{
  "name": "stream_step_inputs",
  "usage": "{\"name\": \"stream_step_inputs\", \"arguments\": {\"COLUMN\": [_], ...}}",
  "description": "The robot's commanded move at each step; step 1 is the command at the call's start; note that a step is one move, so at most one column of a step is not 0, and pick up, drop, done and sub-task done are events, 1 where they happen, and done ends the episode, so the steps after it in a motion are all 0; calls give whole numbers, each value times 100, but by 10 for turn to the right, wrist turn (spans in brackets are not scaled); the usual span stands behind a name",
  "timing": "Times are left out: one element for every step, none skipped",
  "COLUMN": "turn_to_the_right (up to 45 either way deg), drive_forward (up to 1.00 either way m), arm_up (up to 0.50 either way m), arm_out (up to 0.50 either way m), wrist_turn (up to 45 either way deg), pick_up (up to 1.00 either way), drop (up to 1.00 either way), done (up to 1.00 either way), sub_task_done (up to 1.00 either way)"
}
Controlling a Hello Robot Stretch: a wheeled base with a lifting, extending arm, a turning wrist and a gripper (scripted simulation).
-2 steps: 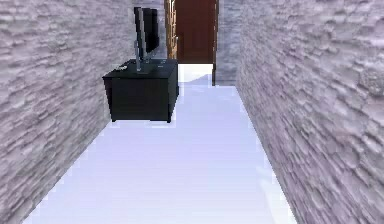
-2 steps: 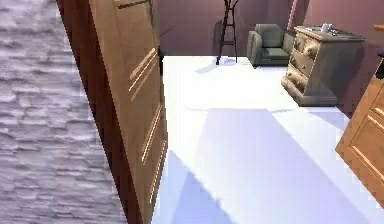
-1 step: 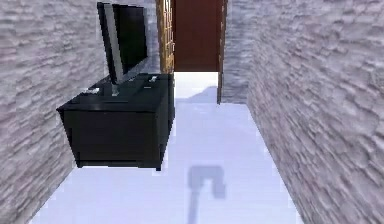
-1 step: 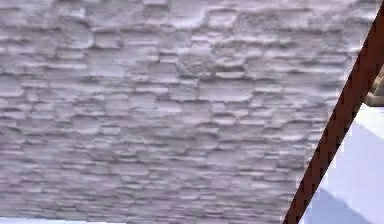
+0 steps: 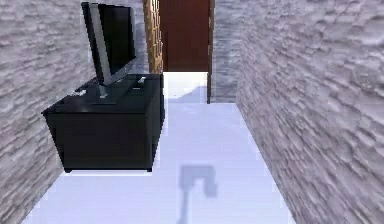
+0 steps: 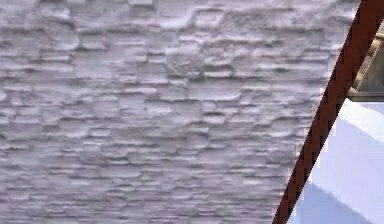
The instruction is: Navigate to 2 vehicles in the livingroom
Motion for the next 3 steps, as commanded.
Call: {"name": "stream_step_inputs", "arguments": {"turn_to_the_right": [0,90,0], "drive_forward": [100,0,25], "arm_up": [0,0,0], "arm_out": [0,0,0], "wrist_turn": [0,0,0], "pick_up": [0,0,0], "drop": [0,0,0], "done": [0,0,0], "sub_task_done": [0,0,0]}}
